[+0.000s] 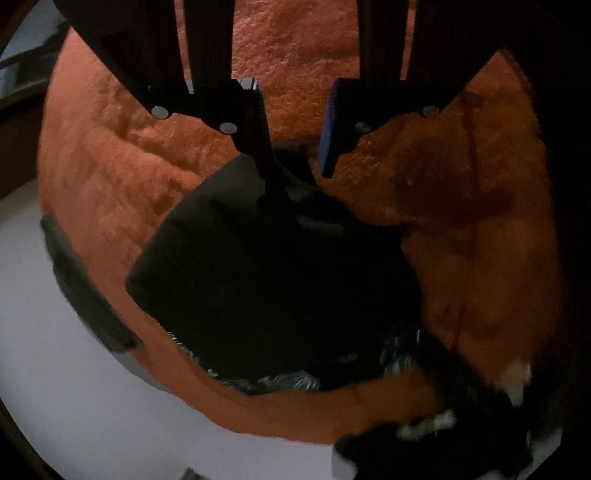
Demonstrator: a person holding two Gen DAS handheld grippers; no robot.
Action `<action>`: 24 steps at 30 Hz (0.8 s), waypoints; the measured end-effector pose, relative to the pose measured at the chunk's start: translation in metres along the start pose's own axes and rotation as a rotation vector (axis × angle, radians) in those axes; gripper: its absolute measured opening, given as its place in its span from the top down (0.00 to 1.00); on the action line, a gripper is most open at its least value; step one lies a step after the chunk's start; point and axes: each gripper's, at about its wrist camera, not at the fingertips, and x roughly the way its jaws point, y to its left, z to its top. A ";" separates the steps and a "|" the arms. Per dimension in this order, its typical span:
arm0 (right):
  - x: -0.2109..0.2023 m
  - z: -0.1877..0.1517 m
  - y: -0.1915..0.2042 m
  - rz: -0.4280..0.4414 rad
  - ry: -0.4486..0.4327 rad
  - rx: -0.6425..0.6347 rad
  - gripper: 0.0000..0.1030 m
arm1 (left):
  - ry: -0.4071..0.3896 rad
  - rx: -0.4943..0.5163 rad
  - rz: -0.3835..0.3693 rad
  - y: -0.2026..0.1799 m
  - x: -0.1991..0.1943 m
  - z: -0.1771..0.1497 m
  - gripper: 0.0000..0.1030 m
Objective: Fold clothes
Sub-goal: 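Press the bundle flat with both grippers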
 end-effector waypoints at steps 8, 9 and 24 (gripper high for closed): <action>-0.014 -0.015 -0.001 -0.047 0.009 -0.044 1.00 | 0.003 -0.102 0.048 0.032 0.013 -0.001 0.98; -0.010 -0.022 -0.001 -0.045 0.045 -0.045 1.00 | 0.002 -0.116 0.040 0.035 0.013 -0.001 0.98; -0.007 0.022 0.018 -0.050 -0.141 -0.157 0.97 | -0.007 -0.105 -0.030 0.021 -0.009 -0.003 0.97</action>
